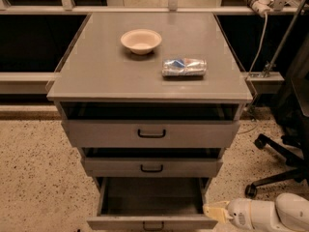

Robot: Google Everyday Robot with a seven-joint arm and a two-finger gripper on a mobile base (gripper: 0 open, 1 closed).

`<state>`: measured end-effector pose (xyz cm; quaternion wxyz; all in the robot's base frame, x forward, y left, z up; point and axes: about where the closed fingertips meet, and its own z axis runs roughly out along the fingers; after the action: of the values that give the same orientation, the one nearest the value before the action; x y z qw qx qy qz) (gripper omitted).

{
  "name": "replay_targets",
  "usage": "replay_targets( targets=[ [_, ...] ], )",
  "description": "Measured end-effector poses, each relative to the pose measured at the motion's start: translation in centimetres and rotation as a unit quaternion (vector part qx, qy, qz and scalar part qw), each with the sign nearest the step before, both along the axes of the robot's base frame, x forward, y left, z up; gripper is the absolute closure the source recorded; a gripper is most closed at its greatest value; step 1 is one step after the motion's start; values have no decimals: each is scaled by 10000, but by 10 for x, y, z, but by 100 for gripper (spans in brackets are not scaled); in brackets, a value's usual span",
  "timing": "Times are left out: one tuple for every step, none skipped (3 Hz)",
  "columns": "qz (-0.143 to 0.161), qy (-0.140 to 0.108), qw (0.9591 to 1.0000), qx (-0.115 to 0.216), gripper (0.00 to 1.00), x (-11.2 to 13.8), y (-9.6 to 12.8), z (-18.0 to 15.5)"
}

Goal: Close bottom drawer

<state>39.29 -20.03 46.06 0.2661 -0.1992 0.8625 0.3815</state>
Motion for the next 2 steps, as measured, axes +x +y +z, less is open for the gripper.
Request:
replay_targets(
  targets=[
    [0, 0, 10000, 0, 100, 0, 0, 0],
    [-144, 400, 9990, 167, 100, -8, -5, -44]
  ],
)
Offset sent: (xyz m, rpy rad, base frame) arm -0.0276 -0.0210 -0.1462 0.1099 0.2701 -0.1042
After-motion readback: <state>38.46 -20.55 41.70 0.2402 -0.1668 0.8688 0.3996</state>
